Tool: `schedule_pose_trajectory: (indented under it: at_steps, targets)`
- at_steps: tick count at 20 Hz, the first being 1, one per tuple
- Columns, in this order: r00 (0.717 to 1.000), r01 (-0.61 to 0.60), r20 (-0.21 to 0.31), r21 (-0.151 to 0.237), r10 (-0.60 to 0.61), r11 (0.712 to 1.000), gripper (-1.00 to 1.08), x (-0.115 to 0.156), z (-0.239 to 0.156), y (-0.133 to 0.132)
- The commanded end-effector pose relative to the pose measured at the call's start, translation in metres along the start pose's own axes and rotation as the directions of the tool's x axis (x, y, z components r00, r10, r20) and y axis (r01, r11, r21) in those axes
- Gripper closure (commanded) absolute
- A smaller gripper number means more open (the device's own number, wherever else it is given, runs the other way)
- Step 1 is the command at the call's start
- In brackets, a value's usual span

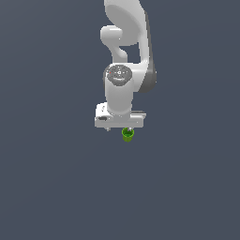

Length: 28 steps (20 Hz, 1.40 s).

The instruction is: Pick up the object and move it to a goal position.

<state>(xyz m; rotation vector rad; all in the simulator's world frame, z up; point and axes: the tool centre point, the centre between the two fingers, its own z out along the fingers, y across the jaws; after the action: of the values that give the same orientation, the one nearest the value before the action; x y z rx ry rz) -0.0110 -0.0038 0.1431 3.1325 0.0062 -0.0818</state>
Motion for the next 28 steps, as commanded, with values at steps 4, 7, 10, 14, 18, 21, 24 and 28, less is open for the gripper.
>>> schedule_pose_trajectory:
  at_steps: [4, 7, 10, 14, 18, 21, 24, 28]
  targets:
    - [1.000, -0.006, 0.004, 0.005, 0.006, 1.000, -0.92, -0.001, 0.002, 0.001]
    - [1.000, -0.022, 0.015, 0.018, 0.022, 1.000, -0.92, -0.005, 0.006, 0.002]
    - [0.999, -0.033, 0.025, 0.030, 0.032, 0.999, -0.92, -0.008, 0.010, 0.004]
    - [0.999, -0.032, 0.027, 0.033, 0.031, 0.999, -0.92, -0.009, 0.011, 0.004]
    - [0.999, -0.044, 0.026, 0.031, 0.043, 0.999, -0.92, -0.009, 0.011, 0.003]
    - [0.997, -0.068, 0.025, 0.031, 0.067, 0.997, -0.92, -0.009, 0.013, 0.002]
    - [0.995, -0.103, 0.023, 0.030, 0.102, 0.994, -0.92, -0.010, 0.015, -0.001]
    - [0.986, -0.165, 0.020, 0.028, 0.165, 0.986, -0.92, -0.012, 0.018, -0.005]
